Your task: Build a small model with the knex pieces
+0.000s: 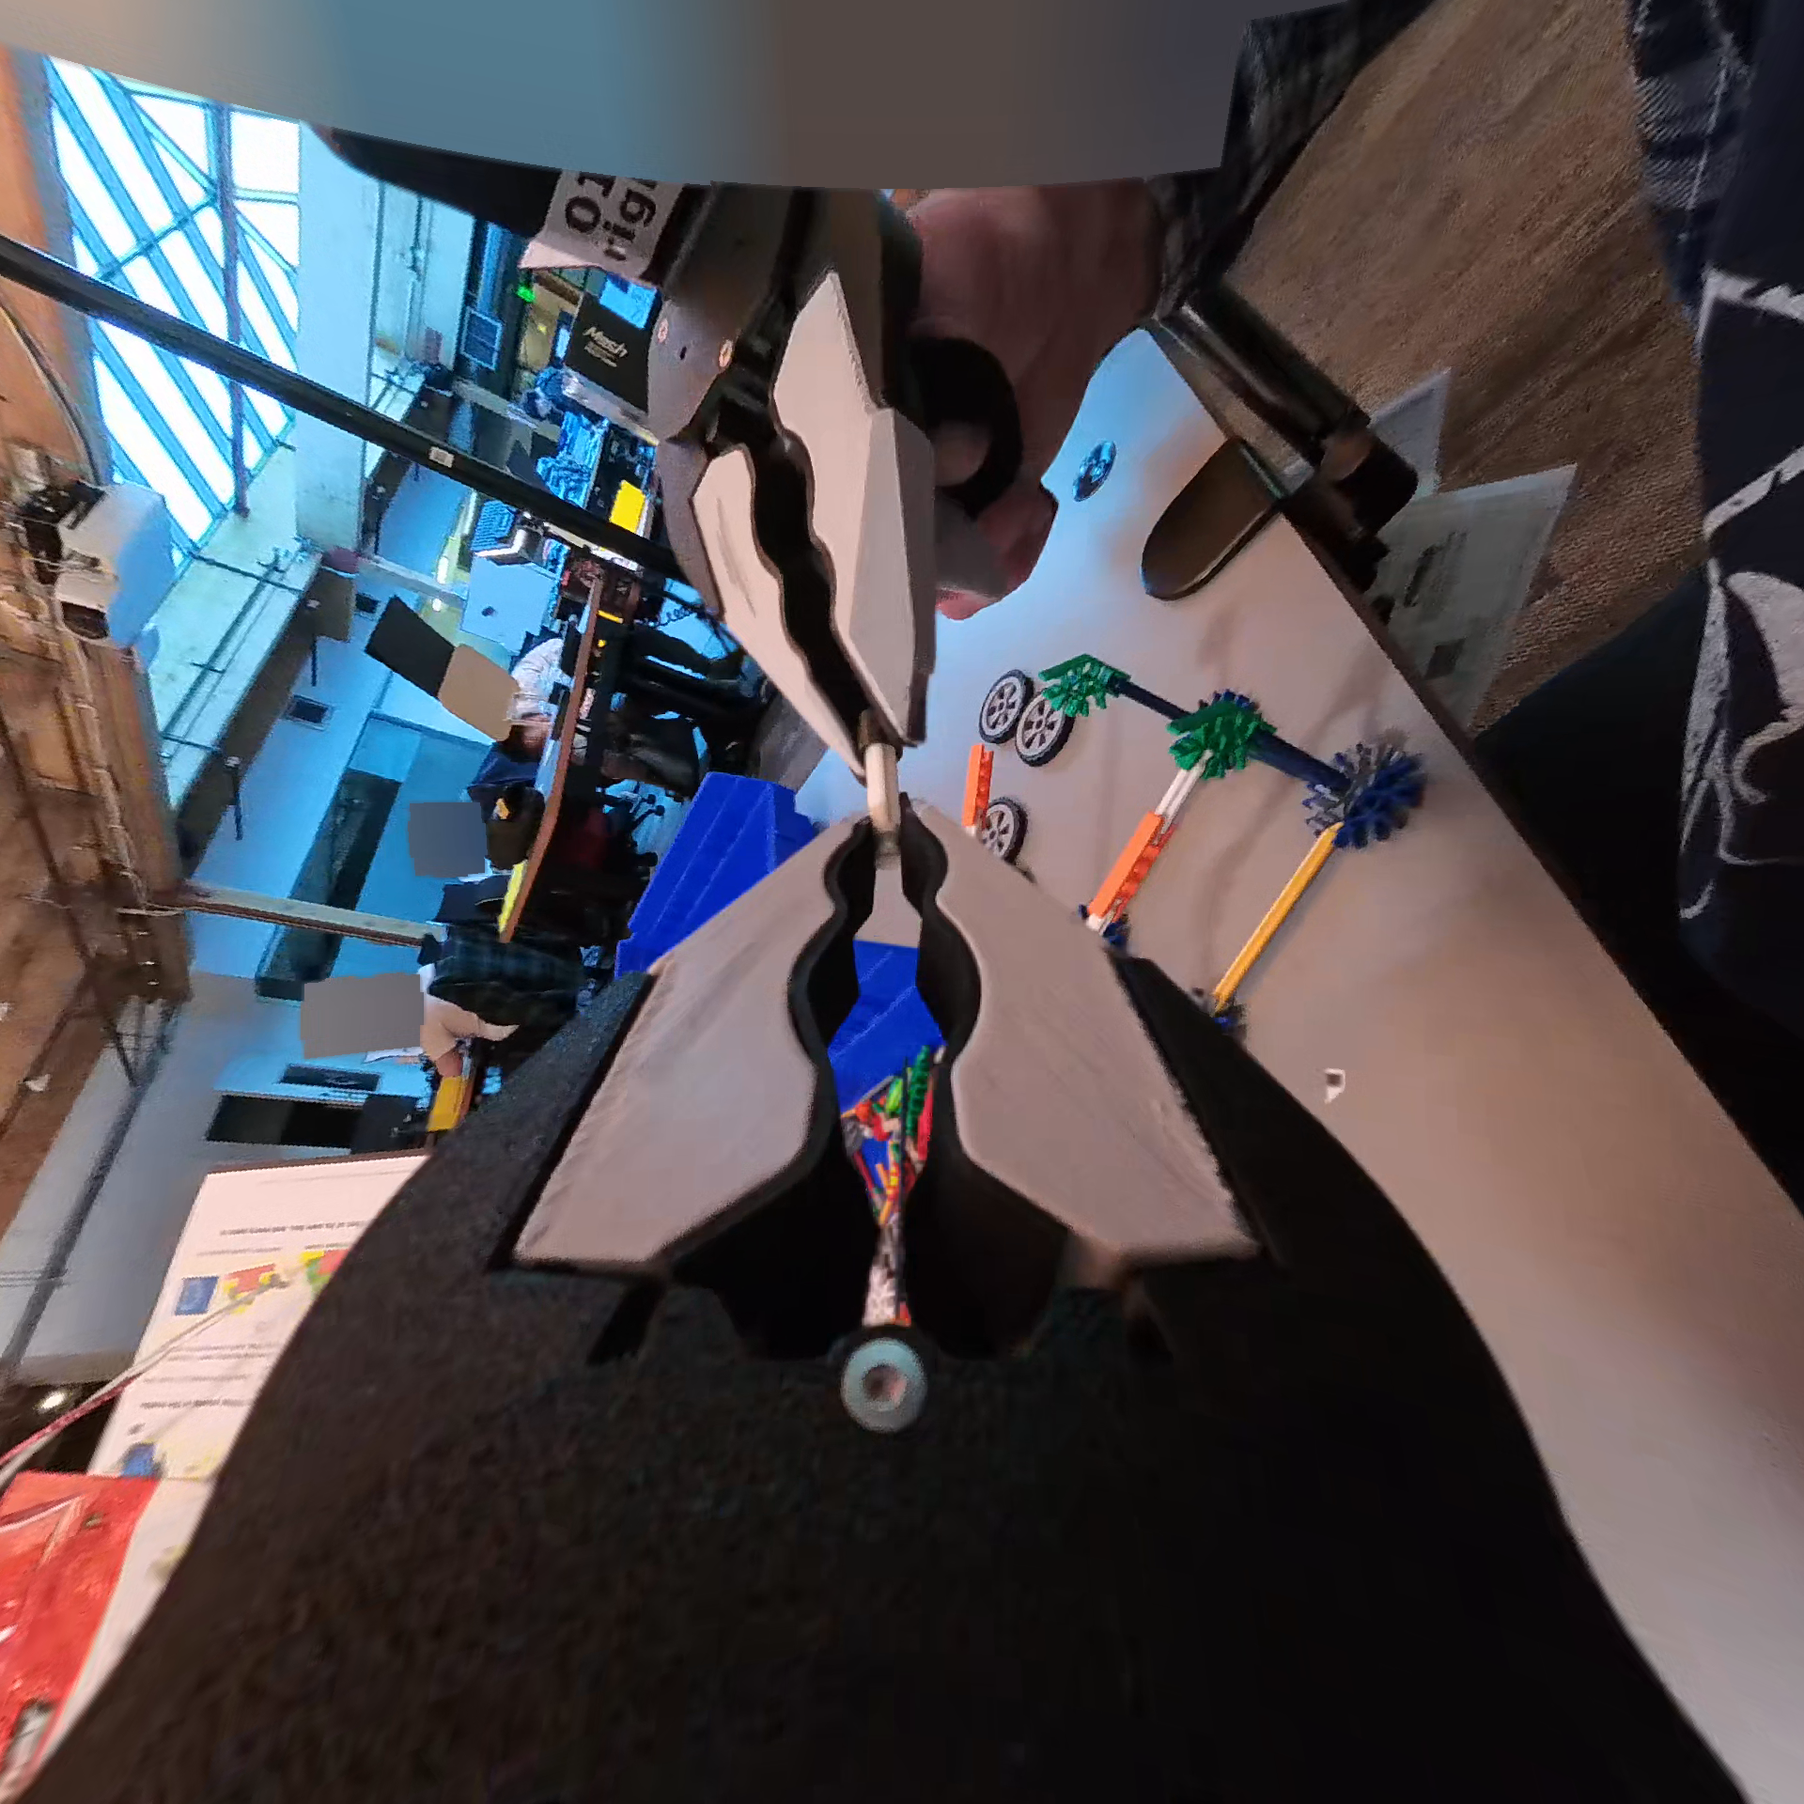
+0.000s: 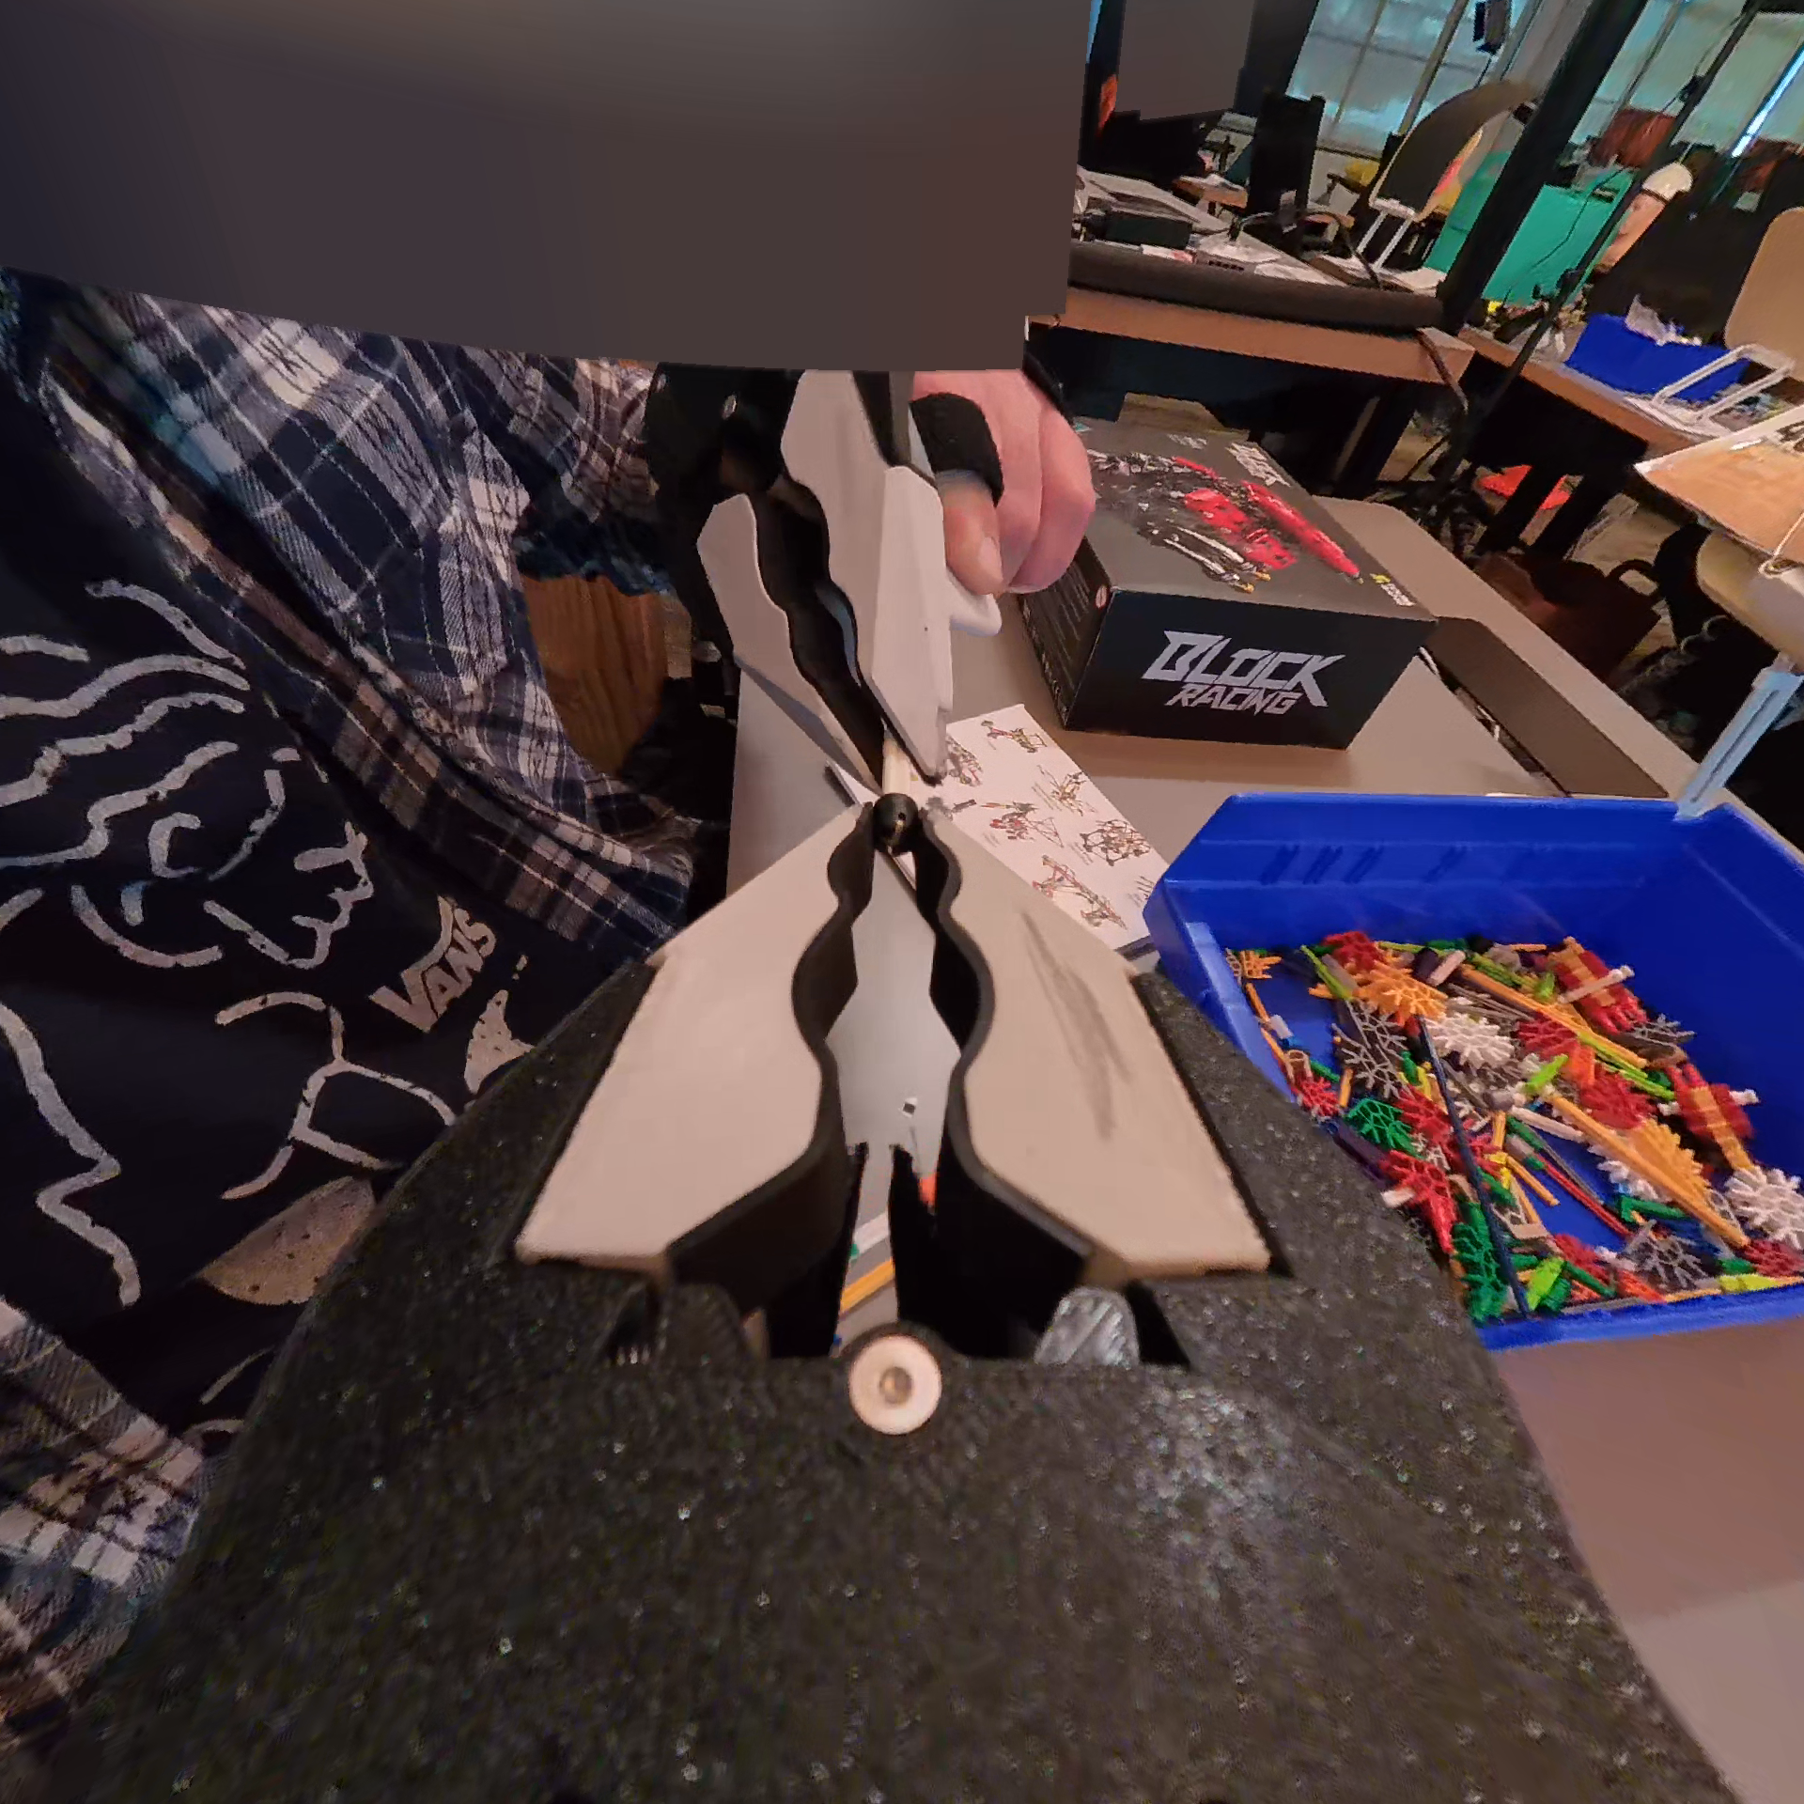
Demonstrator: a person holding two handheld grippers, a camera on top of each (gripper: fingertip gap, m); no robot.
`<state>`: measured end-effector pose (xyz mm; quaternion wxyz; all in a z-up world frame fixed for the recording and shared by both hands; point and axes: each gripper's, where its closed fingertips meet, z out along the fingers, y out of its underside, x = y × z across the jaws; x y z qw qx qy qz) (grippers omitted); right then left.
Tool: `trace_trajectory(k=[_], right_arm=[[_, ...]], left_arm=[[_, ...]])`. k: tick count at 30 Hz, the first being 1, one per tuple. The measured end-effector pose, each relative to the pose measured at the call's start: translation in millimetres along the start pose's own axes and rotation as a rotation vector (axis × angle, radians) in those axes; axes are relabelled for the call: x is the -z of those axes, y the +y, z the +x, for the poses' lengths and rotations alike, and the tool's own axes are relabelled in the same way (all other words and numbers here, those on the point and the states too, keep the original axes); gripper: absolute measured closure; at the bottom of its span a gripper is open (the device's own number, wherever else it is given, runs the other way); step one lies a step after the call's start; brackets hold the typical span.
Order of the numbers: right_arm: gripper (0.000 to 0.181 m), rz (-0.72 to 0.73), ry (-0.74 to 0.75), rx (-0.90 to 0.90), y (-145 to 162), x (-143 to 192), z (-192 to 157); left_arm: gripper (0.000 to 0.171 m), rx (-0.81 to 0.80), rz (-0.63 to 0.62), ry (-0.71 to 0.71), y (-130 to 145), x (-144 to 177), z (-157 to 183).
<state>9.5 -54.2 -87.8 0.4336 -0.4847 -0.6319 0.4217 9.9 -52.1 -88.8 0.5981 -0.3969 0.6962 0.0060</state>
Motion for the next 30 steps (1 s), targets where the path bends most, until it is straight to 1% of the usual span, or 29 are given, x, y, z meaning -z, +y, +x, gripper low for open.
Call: trace_trajectory(k=[1,2,4,5,6,7,8,10,12,14,16,18,19,21,23,24,26,28,29,30], right_arm=[[0.174,-0.012,0.004,0.013,1.1,0.1,-1.1],[0.174,-0.027,0.014,0.035,2.6,0.2,-2.0],[0.175,-0.051,0.043,0.092,2.5,2.0,-2.7],[0.181,-0.074,0.071,0.14,3.2,6.2,-0.7],[0.181,-0.067,0.124,0.153,0.3,20.0,8.9],[0.181,-0.032,0.174,0.13,-5.8,40.0,20.9],[0.181,-0.039,0.201,0.135,-6.8,51.1,27.3],[0.181,-0.127,0.199,0.214,-0.3,40.5,24.8],[0.181,-0.154,0.195,0.202,2.0,29.5,29.0],[0.181,-0.167,0.227,0.199,4.7,24.6,36.2],[0.175,-0.204,0.242,0.176,11.3,23.6,40.2],[0.179,-0.245,0.267,0.162,19.0,29.2,46.6],[0.181,-0.265,0.294,0.154,21.9,33.5,52.0],[0.181,-0.284,0.366,0.139,23.2,42.2,64.0],[0.181,-0.281,0.417,0.143,21.3,48.9,69.9],[0.181,-0.274,0.436,0.148,19.8,51.8,71.3],[0.181,-0.263,0.474,0.141,18.6,58.6,74.3],[0.181,-0.243,0.503,0.129,18.0,66.5,76.6],[0.181,-0.23,0.509,0.117,18.1,70.0,76.5],[0.181,-0.223,0.512,0.104,19.4,73.2,76.3]], left_arm=[[0.169,0.033,0.007,0.022,1.1,-0.4,2.0],[0.17,0.1,0.038,0.054,0.1,0.0,3.3],[0.17,0.291,0.115,0.131,-1.4,1.8,3.8],[0.169,0.381,0.132,0.138,5.6,4.5,0.0],[0.169,0.489,0.136,0.134,22.0,12.3,-8.8],[0.17,0.618,0.17,0.131,35.2,21.5,-18.7],[0.17,0.677,0.179,0.152,40.8,22.3,-18.5],[0.168,0.571,0.095,0.177,43.7,7.9,-1.4],[0.168,0.525,0.026,0.172,50.0,1.2,3.8],[0.168,0.517,0.02,0.117,53.6,5.5,-3.7],[0.168,0.476,-0.056,0.076,66.5,8.2,-8.9],[0.168,0.4,-0.154,0.031,80.8,8.0,-22.7],[0.168,0.375,-0.235,0.047,92.9,5.4,-27.2],[0.168,0.302,-0.306,0.043,110.5,-2.4,-45.8],[0.168,0.324,-0.403,0.177,136.3,-16.9,-46.5],[0.168,0.313,-0.425,0.183,148.7,-27.2,-54.6],[0.168,0.333,-0.5,0.296,179.0,-45.8,-53.3],[0.168,0.315,-0.551,0.311,210.2,-65.6,-61.2],[0.166,0.352,-0.59,0.372,224.6,-71.9,-55.7],[0.15,0.404,-0.656,0.396,242.6,-77.2,-54.2]])
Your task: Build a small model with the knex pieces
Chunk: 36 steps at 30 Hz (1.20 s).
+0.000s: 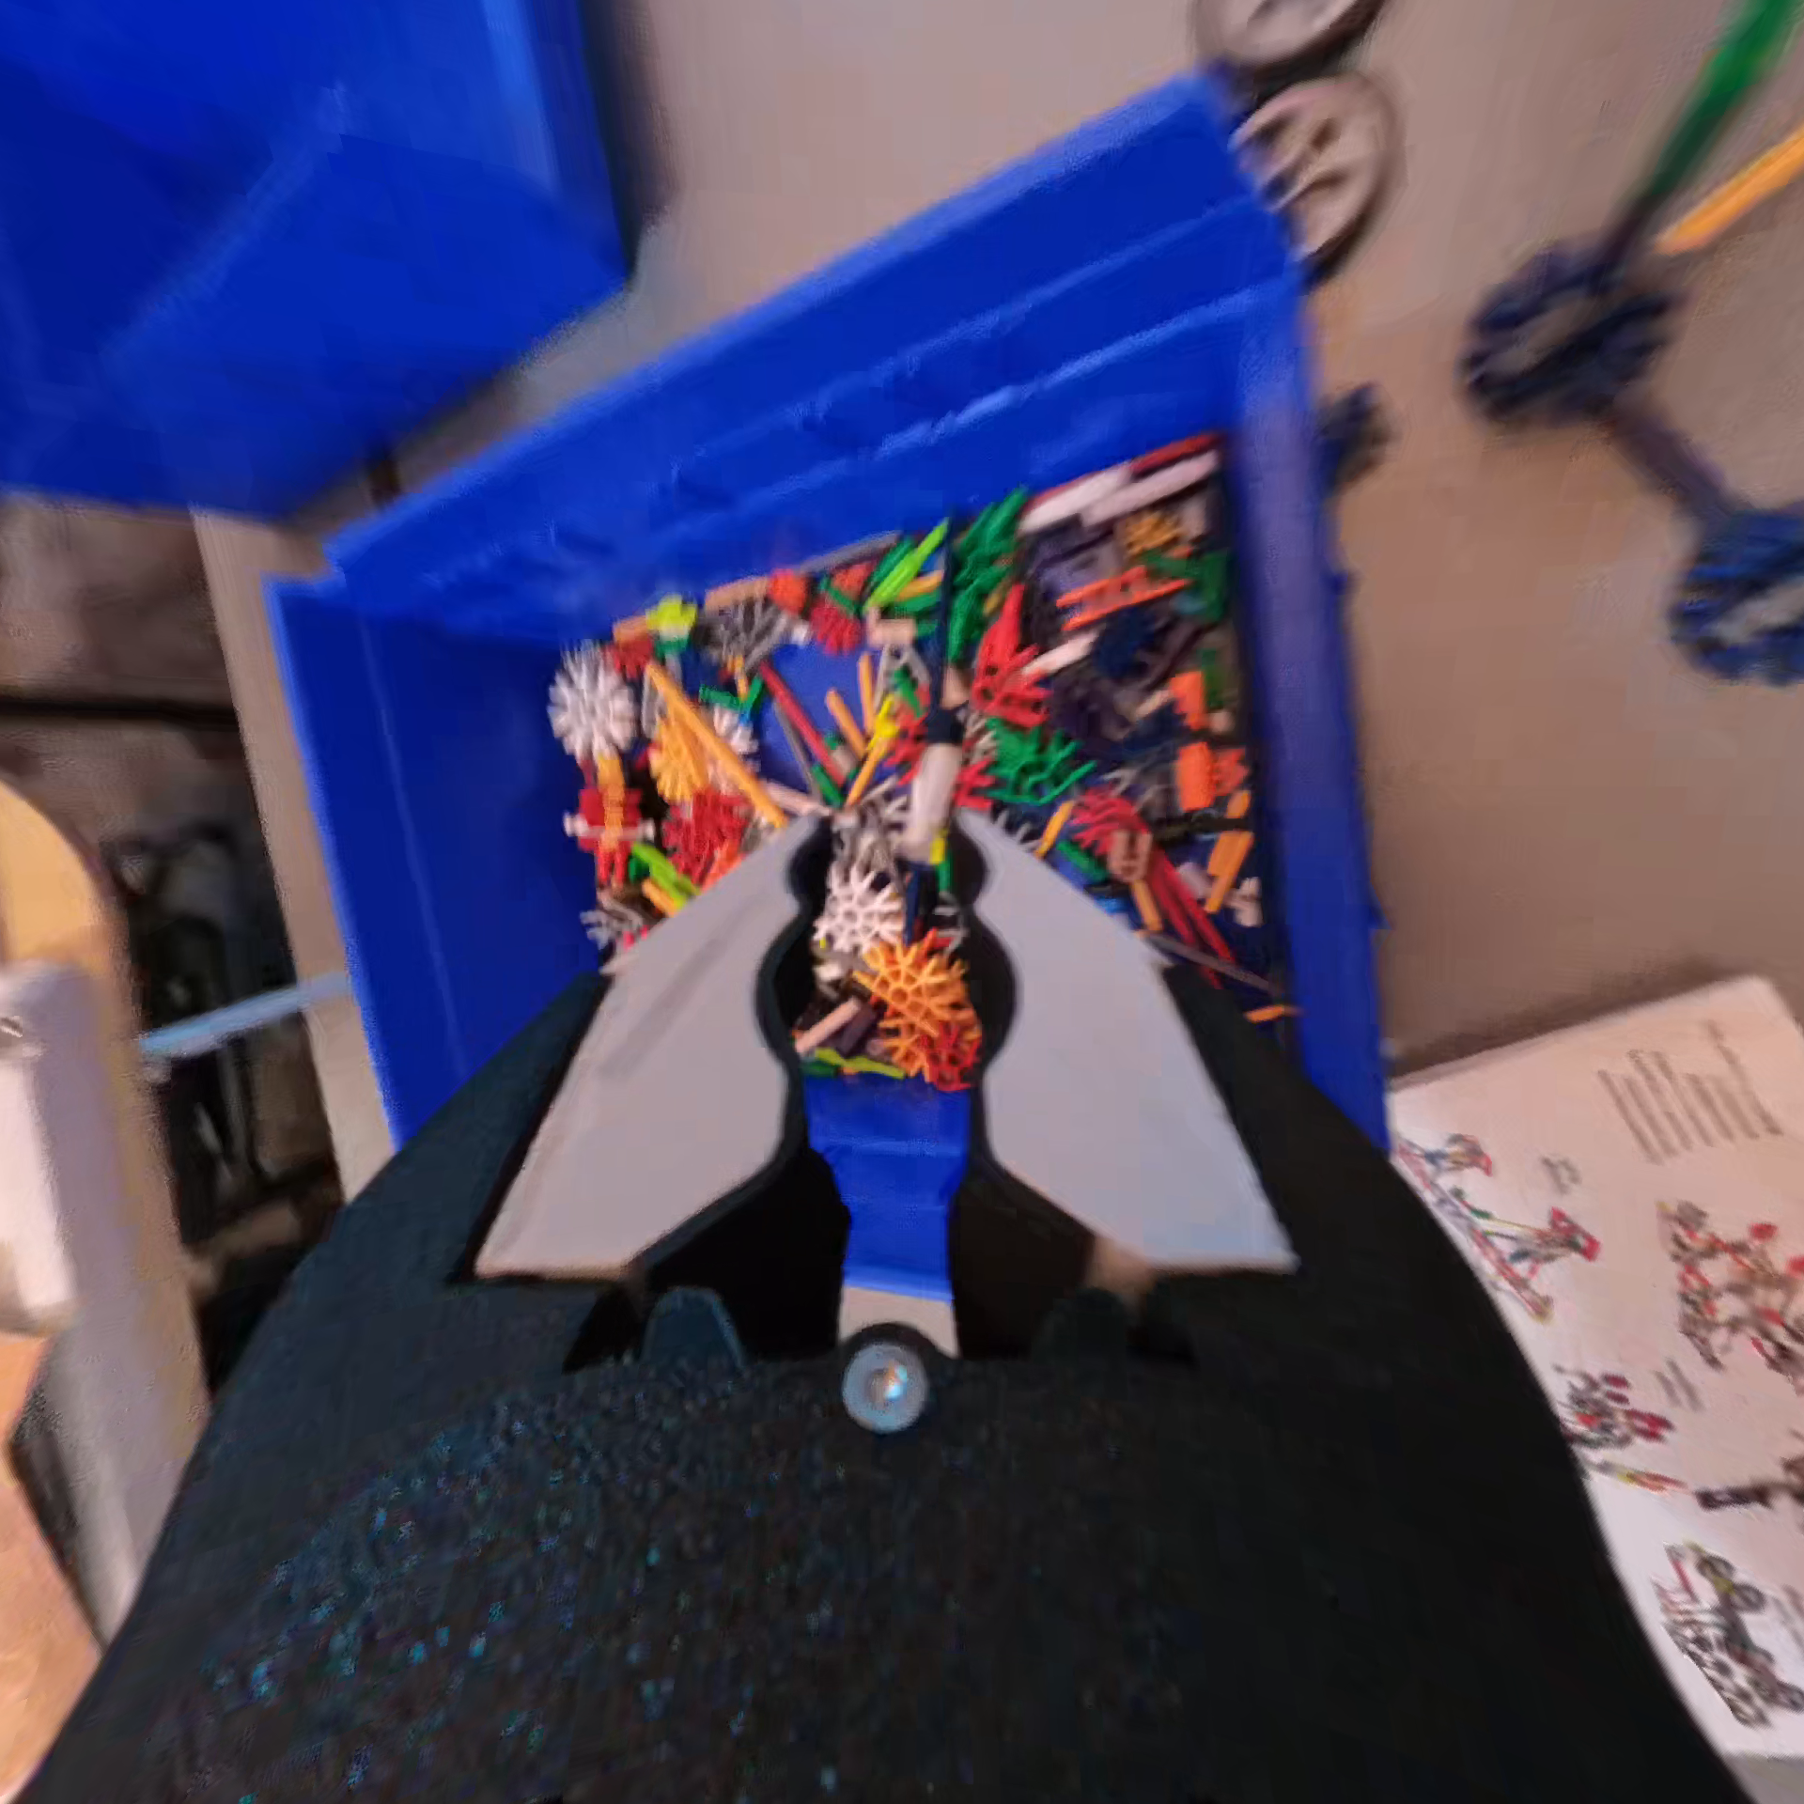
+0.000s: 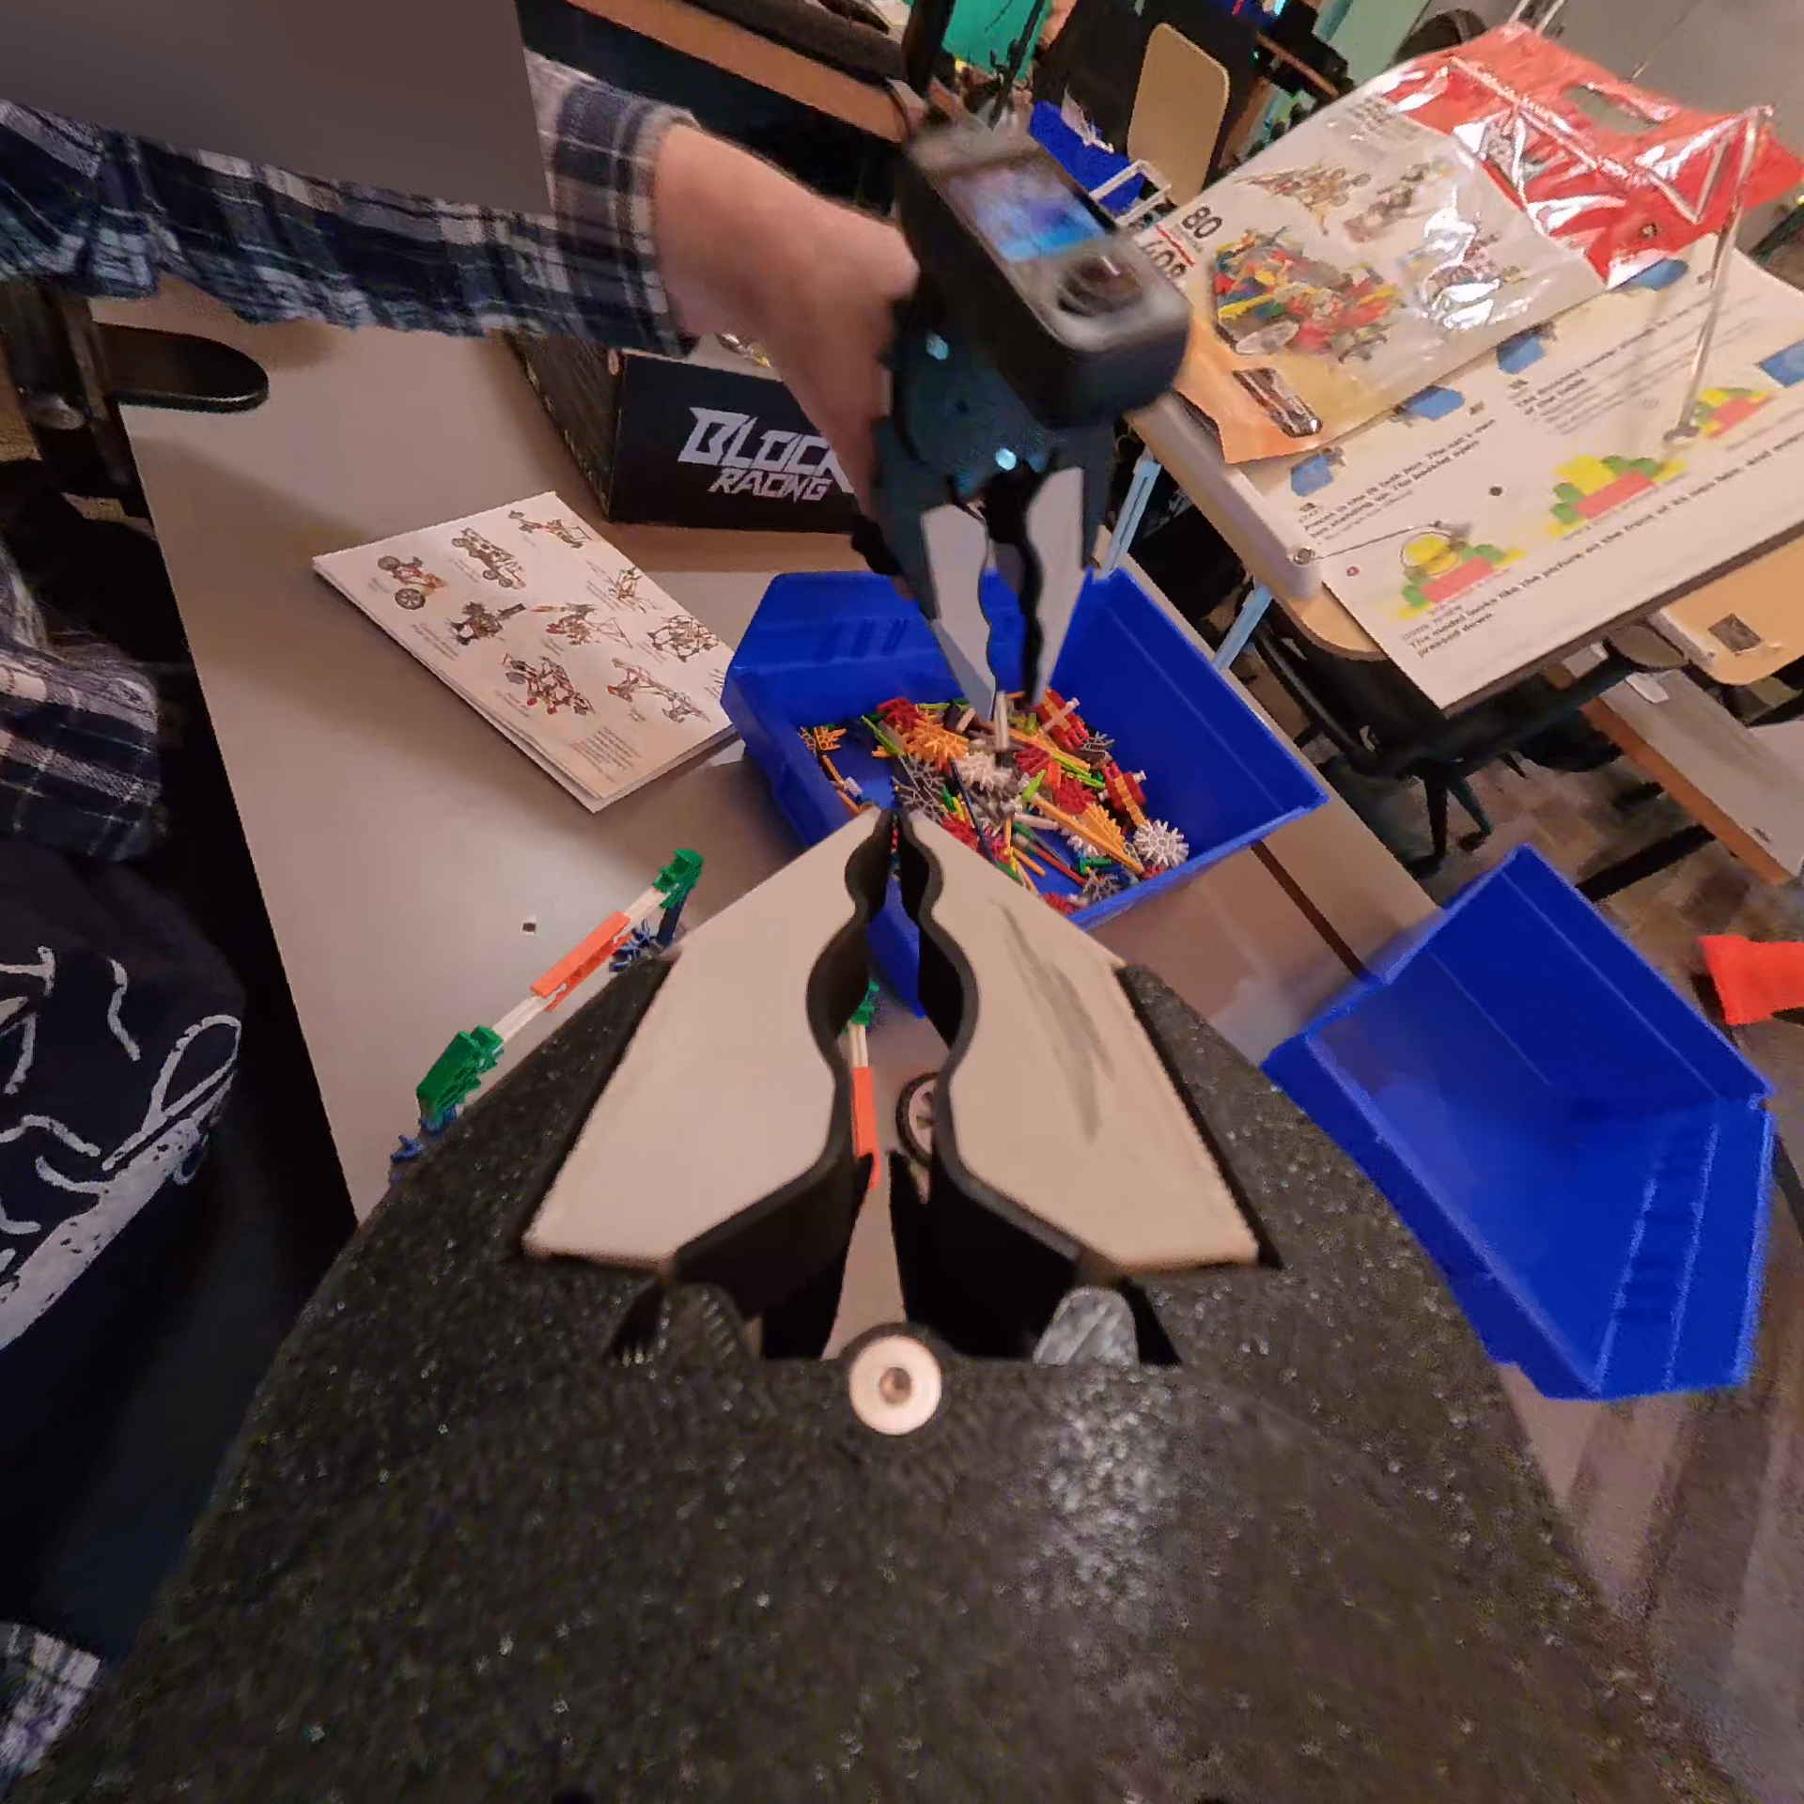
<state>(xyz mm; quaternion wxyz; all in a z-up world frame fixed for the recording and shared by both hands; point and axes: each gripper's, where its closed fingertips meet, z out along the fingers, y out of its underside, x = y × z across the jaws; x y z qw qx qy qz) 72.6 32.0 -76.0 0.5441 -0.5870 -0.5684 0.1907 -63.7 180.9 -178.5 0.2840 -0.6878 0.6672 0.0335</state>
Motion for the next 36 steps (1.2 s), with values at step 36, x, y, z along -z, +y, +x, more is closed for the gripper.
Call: trace_trajectory(k=[36], right_arm=[[0.18,0.059,0.049,-0.238,68.6,27.7,16.0]], left_arm=[[0.168,-0.234,0.003,0.391,-31.8,-100.4,59.2]])
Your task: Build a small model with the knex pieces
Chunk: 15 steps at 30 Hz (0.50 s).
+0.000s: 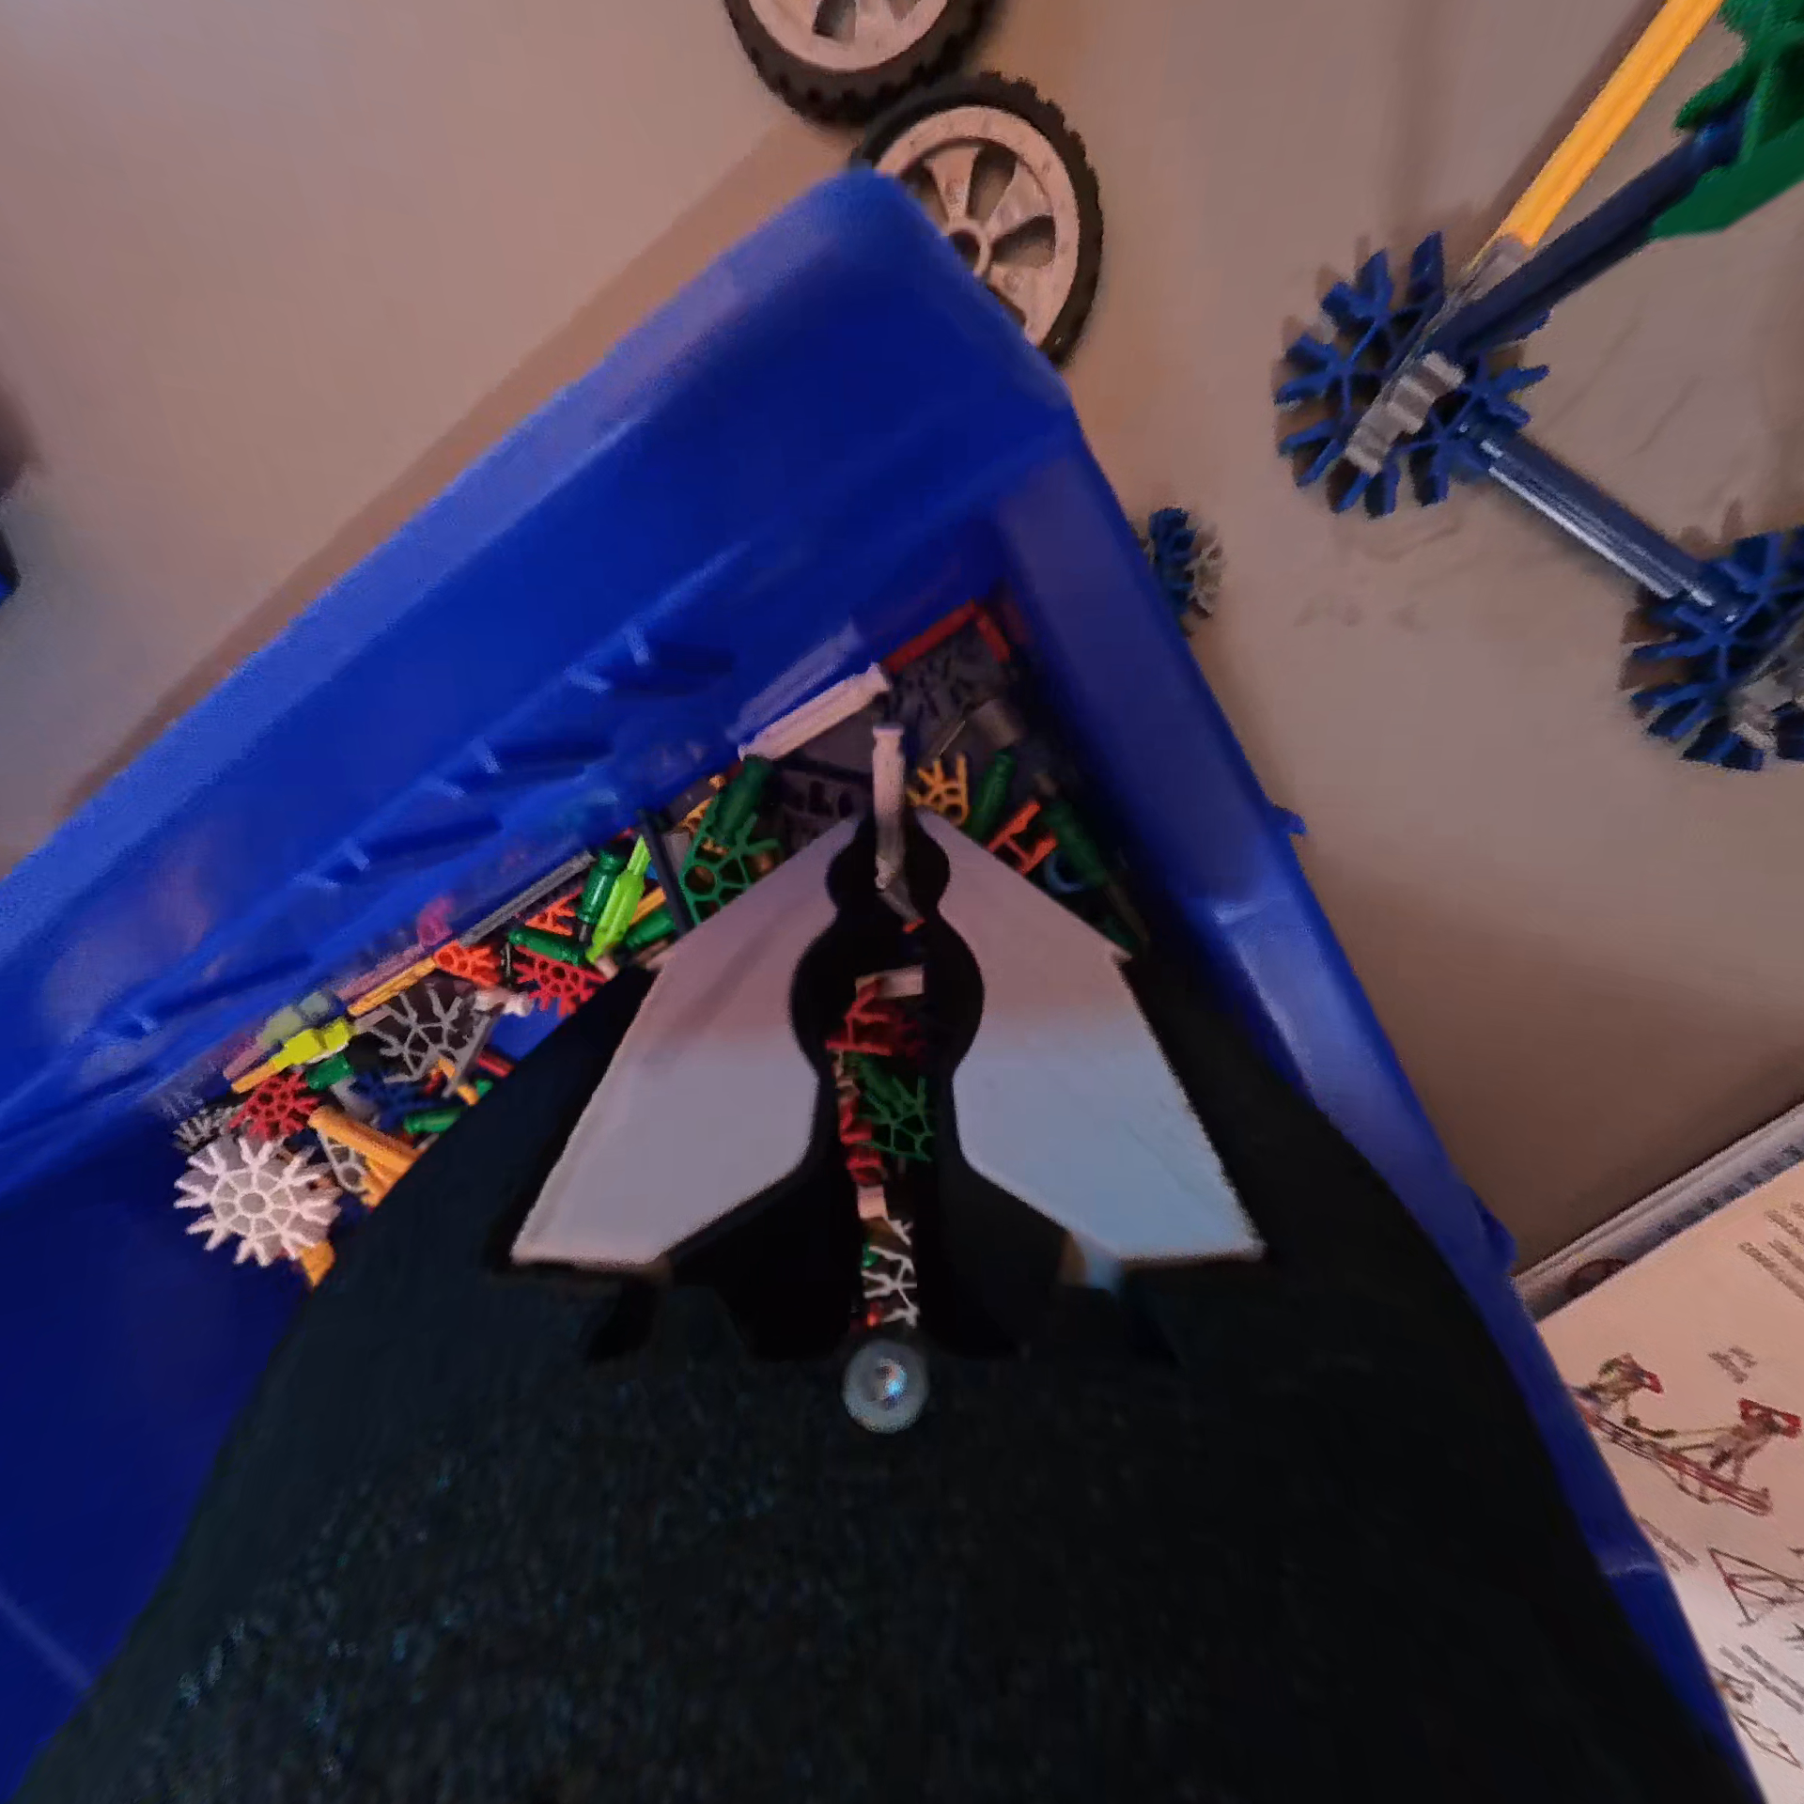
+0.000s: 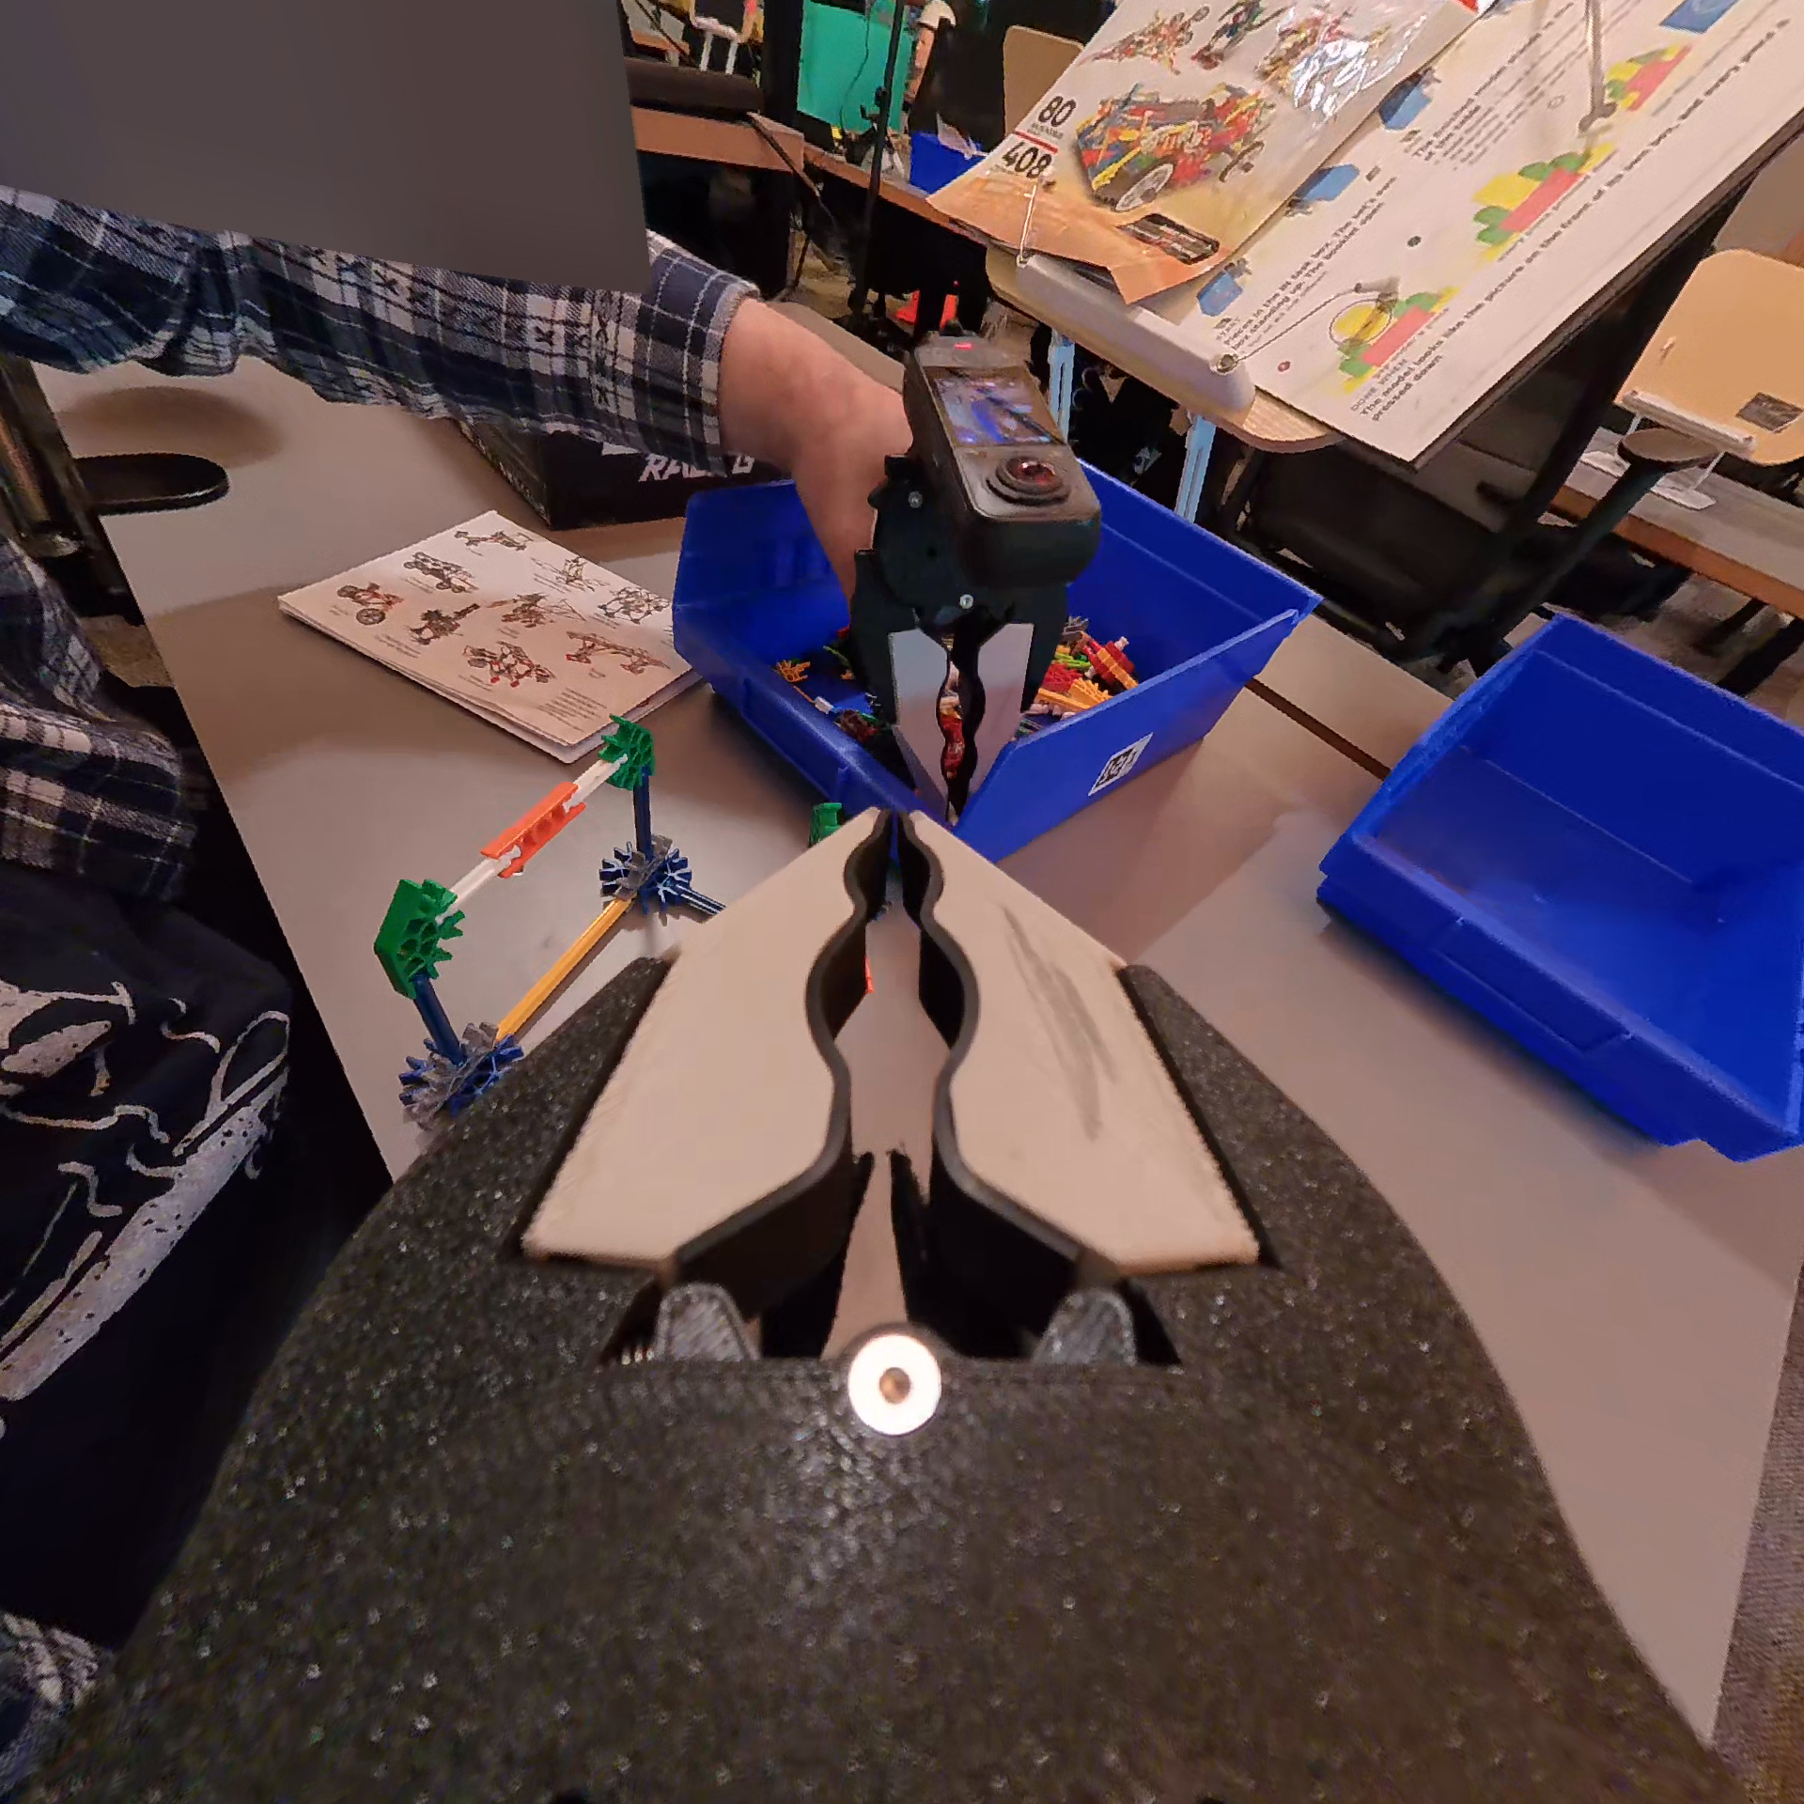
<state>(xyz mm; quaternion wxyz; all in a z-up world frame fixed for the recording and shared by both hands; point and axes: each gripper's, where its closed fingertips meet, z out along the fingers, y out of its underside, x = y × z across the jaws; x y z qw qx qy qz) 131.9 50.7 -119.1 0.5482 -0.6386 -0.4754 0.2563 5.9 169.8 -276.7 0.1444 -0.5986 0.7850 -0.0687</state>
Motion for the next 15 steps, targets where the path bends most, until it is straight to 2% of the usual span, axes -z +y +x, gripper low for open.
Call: trace_trajectory(k=[4,7,11,15], right_arm=[[0.18,0.0,0.003,-0.006,2.7,0.4,1.0],[0.177,0.006,0.002,-0.017,0.5,-0.8,0.8],[0.168,-0.006,0.002,-0.019,-7.9,-6.7,-3.5],[0.166,-0.052,0.009,0.027,-16.1,-18.2,-10.2]], left_arm=[[0.168,0.009,0.035,-0.078,0.6,12.3,-4.4],[0.169,0.001,0.096,-0.184,-12.4,38.2,-9.4],[0.168,-0.095,0.148,-0.338,-49.7,84.1,2.3],[0.168,-0.196,0.185,-0.38,-97.0,108.0,33.2]])
